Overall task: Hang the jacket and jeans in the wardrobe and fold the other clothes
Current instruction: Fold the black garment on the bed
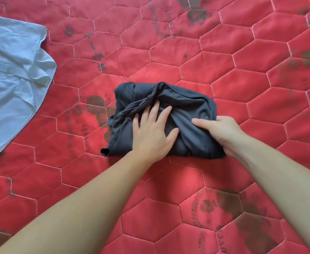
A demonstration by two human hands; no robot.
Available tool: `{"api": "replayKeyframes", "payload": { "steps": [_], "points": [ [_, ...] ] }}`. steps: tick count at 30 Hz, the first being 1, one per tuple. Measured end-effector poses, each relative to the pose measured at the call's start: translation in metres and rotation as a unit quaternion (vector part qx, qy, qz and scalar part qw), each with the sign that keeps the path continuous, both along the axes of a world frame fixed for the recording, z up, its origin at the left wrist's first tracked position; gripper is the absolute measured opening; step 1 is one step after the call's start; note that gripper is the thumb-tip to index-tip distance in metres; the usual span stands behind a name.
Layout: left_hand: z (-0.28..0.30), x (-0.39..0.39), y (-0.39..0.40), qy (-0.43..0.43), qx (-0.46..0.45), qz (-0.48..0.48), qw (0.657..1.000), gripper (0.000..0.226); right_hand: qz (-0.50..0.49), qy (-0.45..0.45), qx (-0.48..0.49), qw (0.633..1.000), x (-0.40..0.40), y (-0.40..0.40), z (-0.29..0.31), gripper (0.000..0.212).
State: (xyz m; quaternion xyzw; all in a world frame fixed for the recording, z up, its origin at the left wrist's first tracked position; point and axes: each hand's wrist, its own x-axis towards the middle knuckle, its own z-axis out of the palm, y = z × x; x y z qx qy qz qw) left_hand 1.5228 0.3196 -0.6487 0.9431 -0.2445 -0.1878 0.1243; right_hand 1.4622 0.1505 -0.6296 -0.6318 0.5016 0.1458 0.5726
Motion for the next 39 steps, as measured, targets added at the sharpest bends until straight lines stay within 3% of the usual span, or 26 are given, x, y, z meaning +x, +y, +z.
{"api": "replayKeyframes", "payload": {
  "steps": [4,6,7,9,10,11,12,13,15,16,18,19,22,24,26,27,28,30,31,32,34,37,39],
  "points": [
    [0.023,0.002,-0.003,0.006,-0.097,0.092,0.991,0.04,0.079,-0.04,-0.105,0.991,0.002,0.007,0.024,0.018],
    [0.042,0.005,-0.004,0.091,-0.228,0.196,0.949,0.026,0.124,-0.102,-0.155,0.975,0.013,0.02,0.044,0.023],
    [0.053,0.007,-0.005,0.211,-0.312,0.264,0.888,0.028,0.145,-0.143,-0.126,0.971,0.02,0.029,0.054,0.024],
    [0.069,0.017,0.002,0.462,-0.434,0.349,0.69,0.05,0.172,-0.194,0.077,0.963,0.034,0.05,0.074,0.023],
    [0.07,0.023,0.011,0.521,-0.46,0.365,0.62,0.059,0.168,-0.192,0.19,0.948,0.039,0.059,0.079,0.027],
    [0.069,0.029,0.021,0.55,-0.472,0.36,0.588,0.06,0.159,-0.185,0.264,0.933,0.043,0.066,0.081,0.033],
    [0.065,0.033,0.032,0.552,-0.47,0.355,0.59,0.052,0.158,-0.181,0.284,0.928,0.047,0.069,0.078,0.035],
    [0.059,0.036,0.041,0.537,-0.452,0.354,0.618,0.039,0.162,-0.181,0.245,0.939,0.048,0.072,0.073,0.034],
    [0.05,0.041,0.055,0.485,-0.393,0.375,0.685,0.016,0.124,-0.186,0.098,0.97,0.044,0.073,0.058,0.027],
    [0.046,0.044,0.06,0.461,-0.378,0.392,0.701,0.017,0.085,-0.184,0.022,0.979,0.041,0.071,0.049,0.024],
    [0.038,0.054,0.071,0.431,-0.396,0.412,0.698,0.018,0.059,-0.167,-0.11,0.978,0.032,0.064,0.031,0.008],
    [0.036,0.057,0.074,0.423,-0.405,0.413,0.697,0.016,0.09,-0.137,-0.147,0.975,0.028,0.063,0.026,0.014],
    [0.029,0.061,0.079,0.406,-0.414,0.431,0.691,0.014,0.177,-0.07,-0.149,0.97,0.019,0.07,0.017,0.064],
    [0.031,0.061,0.078,0.404,-0.436,0.456,0.663,0.018,0.192,-0.099,-0.147,0.965,0.019,0.083,0.019,0.078],
    [0.033,0.063,0.081,0.43,-0.466,0.475,0.61,0.031,0.217,-0.117,-0.163,0.955,0.022,0.095,0.02,0.086],
    [0.036,0.062,0.082,0.433,-0.461,0.47,0.615,0.04,0.233,-0.102,-0.168,0.953,0.025,0.1,0.02,0.091],
    [0.037,0.061,0.084,0.412,-0.428,0.444,0.671,0.045,0.248,-0.082,-0.177,0.949,0.028,0.105,0.02,0.094],
    [0.037,0.054,0.086,0.294,-0.327,0.368,0.819,0.044,0.277,-0.051,-0.207,0.937,0.032,0.111,0.019,0.096],
    [0.035,0.052,0.088,0.236,-0.301,0.342,0.858,0.042,0.279,-0.043,-0.213,0.935,0.033,0.113,0.018,0.096],
    [0.032,0.051,0.088,0.201,-0.3,0.331,0.872,0.033,0.273,-0.041,-0.212,0.937,0.034,0.114,0.017,0.095],
    [0.03,0.053,0.091,0.175,-0.325,0.337,0.866,0.01,0.257,-0.053,-0.197,0.945,0.032,0.114,0.013,0.095],
    [0.032,0.057,0.094,0.239,-0.374,0.386,0.809,0.027,0.247,-0.076,-0.179,0.949,0.031,0.111,0.01,0.098],
    [0.035,0.06,0.093,0.278,-0.354,0.405,0.796,0.039,0.257,-0.074,-0.173,0.948,0.031,0.11,0.009,0.1]
  ]
}}
